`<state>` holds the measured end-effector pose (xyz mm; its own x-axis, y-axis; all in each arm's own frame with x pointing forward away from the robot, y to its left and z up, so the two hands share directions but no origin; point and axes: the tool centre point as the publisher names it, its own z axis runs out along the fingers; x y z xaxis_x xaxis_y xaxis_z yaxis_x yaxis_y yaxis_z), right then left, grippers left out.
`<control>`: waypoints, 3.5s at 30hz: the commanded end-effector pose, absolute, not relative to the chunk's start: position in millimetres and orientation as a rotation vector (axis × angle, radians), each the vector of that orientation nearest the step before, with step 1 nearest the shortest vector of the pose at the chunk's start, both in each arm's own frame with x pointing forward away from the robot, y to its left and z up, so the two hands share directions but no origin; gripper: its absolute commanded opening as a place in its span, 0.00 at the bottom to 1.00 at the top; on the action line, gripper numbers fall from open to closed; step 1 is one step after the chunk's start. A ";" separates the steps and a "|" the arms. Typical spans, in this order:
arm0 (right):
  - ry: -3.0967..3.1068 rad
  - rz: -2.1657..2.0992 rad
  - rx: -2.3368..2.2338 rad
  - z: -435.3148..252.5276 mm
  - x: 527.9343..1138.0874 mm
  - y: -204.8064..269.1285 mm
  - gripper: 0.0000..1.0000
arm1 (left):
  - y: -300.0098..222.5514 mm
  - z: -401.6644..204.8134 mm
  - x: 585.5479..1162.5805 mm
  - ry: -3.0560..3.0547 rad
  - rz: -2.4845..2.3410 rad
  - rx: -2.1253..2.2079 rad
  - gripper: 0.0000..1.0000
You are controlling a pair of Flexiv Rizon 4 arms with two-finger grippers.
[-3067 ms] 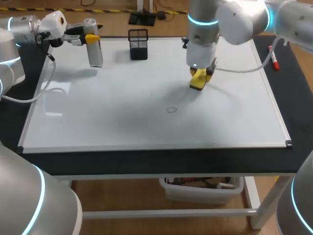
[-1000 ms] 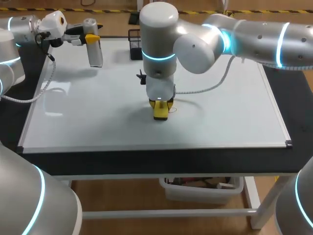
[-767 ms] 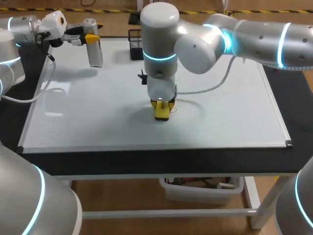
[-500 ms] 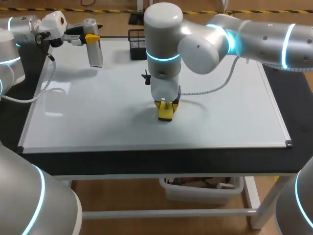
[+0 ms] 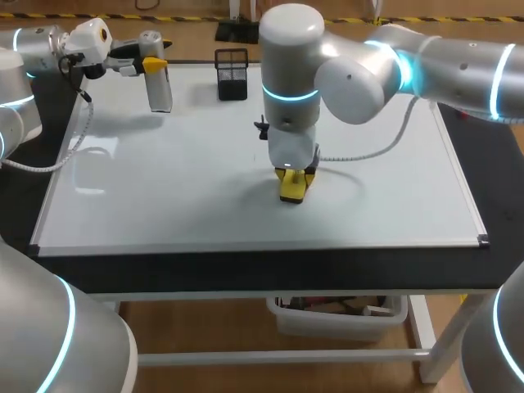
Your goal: Pick up the inspection probe, press it on each red-marked spot on the whiteboard one by one, put down the probe, pick up the eraser, and wipe off all the red marks.
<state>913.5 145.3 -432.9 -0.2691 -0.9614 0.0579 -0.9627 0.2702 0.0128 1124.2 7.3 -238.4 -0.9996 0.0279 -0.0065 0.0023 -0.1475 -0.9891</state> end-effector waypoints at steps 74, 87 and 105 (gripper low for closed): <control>-2.430 0.031 1.955 -441.9 902.3 173.1 0.00 | 9.8 -239.7 1130.3 -2.026 2.360 -0.058 0.00; -2.487 0.040 1.860 -444.8 901.4 147.8 0.00 | 9.8 -239.7 1130.3 -2.026 2.360 -0.058 0.00; -2.513 0.058 1.770 -448.2 903.9 125.4 0.00 | 9.8 -239.7 1130.3 -2.026 2.360 -0.058 0.00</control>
